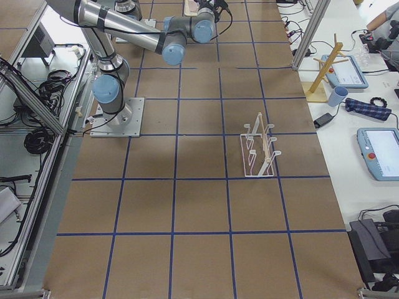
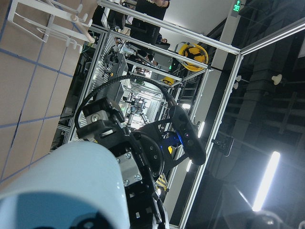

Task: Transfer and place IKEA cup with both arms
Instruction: 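Close the left gripper on the cup's open end beside the right gripper, then open the right gripper and pull it back while the left gripper holds the cup, then carry the cup with the left gripper and lower it onto the white tray, then open the left gripper and lift it away from the tray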

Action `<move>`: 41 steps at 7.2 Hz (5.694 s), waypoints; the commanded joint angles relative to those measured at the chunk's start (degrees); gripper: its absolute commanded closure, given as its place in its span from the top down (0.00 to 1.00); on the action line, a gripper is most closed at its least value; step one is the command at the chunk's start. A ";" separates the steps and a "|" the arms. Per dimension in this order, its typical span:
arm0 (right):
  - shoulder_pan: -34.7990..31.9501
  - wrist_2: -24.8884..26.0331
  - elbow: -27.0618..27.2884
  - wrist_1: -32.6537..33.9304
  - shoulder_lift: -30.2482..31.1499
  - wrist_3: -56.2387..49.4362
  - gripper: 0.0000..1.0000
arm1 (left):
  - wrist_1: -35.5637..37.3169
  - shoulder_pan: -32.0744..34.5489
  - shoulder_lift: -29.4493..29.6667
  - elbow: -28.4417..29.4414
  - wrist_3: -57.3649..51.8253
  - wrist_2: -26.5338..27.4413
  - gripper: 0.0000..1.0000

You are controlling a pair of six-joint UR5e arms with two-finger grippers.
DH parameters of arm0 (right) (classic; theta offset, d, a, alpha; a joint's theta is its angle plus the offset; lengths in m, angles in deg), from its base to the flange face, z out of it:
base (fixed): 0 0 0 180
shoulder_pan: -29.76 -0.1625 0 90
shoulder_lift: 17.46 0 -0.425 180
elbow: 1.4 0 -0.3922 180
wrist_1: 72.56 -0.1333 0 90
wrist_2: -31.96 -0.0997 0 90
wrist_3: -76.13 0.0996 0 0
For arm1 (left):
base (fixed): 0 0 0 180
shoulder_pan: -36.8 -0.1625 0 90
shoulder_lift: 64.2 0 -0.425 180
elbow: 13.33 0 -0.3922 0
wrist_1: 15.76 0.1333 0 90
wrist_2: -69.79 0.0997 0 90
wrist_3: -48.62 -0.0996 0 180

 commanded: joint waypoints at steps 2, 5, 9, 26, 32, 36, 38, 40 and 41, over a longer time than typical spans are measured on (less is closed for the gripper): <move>1.23 0.61 -0.34 -0.08 -0.15 2.29 1.00 | 0.01 -1.62 -0.05 0.02 2.68 0.37 0.74; 4.74 5.14 0.89 -0.52 0.02 2.29 1.00 | 0.10 -8.55 -0.22 0.54 7.07 5.43 0.22; 5.19 36.81 0.55 0.01 3.61 2.38 1.00 | 6.81 -12.87 -1.63 1.95 22.59 13.45 0.00; -1.84 80.86 -26.44 -23.90 -4.37 44.12 1.00 | 23.89 -26.49 9.34 3.89 -35.72 103.56 0.00; -1.40 80.94 -26.53 -23.99 -4.37 43.60 1.00 | 31.99 -29.49 17.43 3.36 -35.89 100.04 0.00; -1.40 80.50 -26.53 -23.90 -4.28 43.51 1.00 | 32.62 -29.67 19.81 2.75 -36.59 100.30 0.00; -1.40 80.24 -26.96 -23.72 -4.46 43.51 1.00 | 32.00 -29.58 19.90 2.92 -36.59 102.41 0.69; -1.40 80.15 -26.97 -23.81 -4.46 43.60 1.00 | 29.04 -29.50 18.68 3.53 -36.51 102.50 1.00; -1.40 80.15 -27.05 -23.81 -4.46 43.60 1.00 | 26.84 -29.32 17.89 4.32 -36.42 103.64 1.00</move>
